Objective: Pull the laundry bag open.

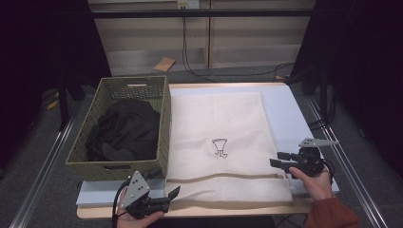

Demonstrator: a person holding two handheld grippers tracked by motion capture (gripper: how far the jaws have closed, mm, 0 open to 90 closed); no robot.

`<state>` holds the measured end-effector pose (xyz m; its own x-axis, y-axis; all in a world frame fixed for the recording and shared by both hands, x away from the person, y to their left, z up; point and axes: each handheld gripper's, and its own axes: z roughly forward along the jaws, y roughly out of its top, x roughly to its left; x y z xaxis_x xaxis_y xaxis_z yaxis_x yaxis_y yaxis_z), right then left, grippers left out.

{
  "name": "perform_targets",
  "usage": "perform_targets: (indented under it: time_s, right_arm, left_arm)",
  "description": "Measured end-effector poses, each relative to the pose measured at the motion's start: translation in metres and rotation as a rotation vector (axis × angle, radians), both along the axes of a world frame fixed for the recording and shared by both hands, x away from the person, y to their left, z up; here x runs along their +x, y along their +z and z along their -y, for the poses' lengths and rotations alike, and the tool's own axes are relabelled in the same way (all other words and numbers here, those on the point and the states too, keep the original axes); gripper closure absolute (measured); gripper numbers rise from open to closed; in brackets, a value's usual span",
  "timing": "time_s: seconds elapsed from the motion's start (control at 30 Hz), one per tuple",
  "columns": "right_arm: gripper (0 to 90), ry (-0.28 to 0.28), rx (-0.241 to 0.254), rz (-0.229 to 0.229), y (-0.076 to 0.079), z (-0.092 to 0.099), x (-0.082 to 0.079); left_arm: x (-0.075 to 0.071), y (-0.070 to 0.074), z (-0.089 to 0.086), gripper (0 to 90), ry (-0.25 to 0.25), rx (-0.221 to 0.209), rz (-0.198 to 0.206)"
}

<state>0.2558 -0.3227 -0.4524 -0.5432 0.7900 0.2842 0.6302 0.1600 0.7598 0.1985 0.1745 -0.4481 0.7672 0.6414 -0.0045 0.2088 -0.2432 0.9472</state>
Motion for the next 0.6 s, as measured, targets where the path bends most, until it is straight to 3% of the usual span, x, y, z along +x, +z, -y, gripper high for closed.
perform_targets:
  time_s: [0.17,0.3,0.43,0.5,0.53,0.6]
  right_arm:
    - [47.8,-0.019,-0.083,-0.006,-0.011,0.011,-0.006]
    - [47.7,-0.041,-0.084,-0.019,-0.015,0.016,-0.011]
    - [39.8,-0.026,-0.116,-0.045,-0.021,0.011,-0.01]
    - [40.2,-0.009,-0.171,-0.056,-0.025,0.006,-0.009]
    - [40.4,0.001,-0.189,-0.038,-0.026,0.005,-0.01]
    - [42.3,0.0,-0.195,-0.035,-0.026,0.005,-0.011]
  left_arm:
    - [0.004,-0.001,0.004,18.7,-0.008,-0.001,-0.016]
    - [0.005,0.0,0.005,18.7,-0.014,0.016,-0.011]
    - [0.004,0.003,0.0,18.4,0.004,-0.002,0.002]
    - [0.005,0.003,-0.003,18.2,0.016,0.0,0.002]
    - [0.006,0.003,-0.004,18.2,0.016,-0.003,-0.002]
    - [0.006,0.003,-0.005,18.2,0.019,0.003,-0.002]
